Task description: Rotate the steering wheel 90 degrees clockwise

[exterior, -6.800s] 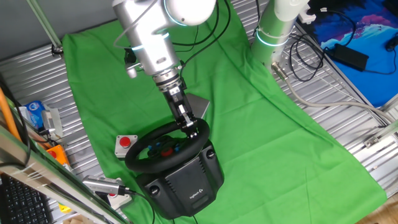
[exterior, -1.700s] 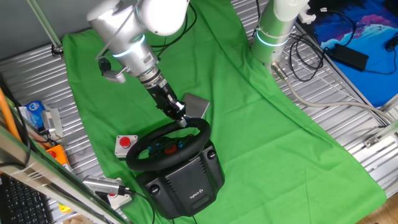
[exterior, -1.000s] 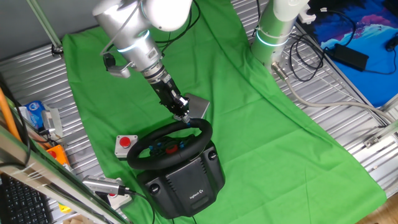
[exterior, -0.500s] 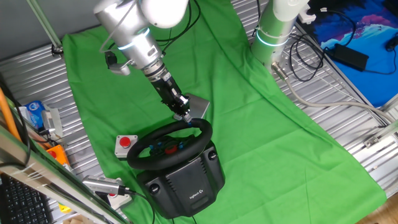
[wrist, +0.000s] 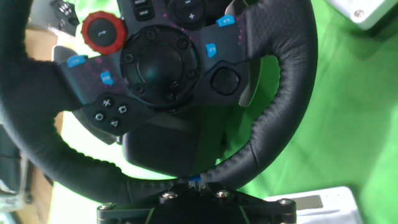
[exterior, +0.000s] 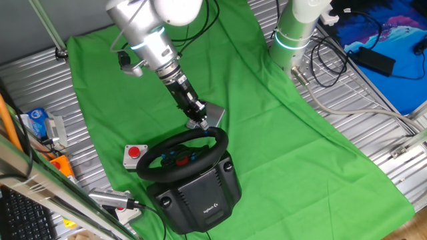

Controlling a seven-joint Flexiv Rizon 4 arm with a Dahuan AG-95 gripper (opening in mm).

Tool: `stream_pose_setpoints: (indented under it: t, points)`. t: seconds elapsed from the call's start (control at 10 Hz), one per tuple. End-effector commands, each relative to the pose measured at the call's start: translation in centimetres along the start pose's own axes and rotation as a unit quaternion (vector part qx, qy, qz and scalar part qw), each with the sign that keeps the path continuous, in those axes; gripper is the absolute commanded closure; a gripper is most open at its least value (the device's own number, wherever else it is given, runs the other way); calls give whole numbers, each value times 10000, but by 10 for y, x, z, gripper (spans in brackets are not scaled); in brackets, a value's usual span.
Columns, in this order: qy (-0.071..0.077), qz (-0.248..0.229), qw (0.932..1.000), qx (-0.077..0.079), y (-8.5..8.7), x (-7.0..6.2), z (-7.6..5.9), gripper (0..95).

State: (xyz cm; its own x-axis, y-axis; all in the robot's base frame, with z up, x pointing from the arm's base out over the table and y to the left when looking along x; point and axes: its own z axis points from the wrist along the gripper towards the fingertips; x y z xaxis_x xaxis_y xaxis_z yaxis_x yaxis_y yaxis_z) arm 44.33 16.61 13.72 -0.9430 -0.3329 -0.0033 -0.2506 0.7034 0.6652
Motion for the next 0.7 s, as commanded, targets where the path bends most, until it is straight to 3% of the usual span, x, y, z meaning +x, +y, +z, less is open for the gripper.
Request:
stream_pose_setpoints:
  t: [0.1,0.7]
  points:
    - [-16,65,10000,-10,5,-3,1,950]
    - [-131,420,9989,-144,29,-12,2,950]
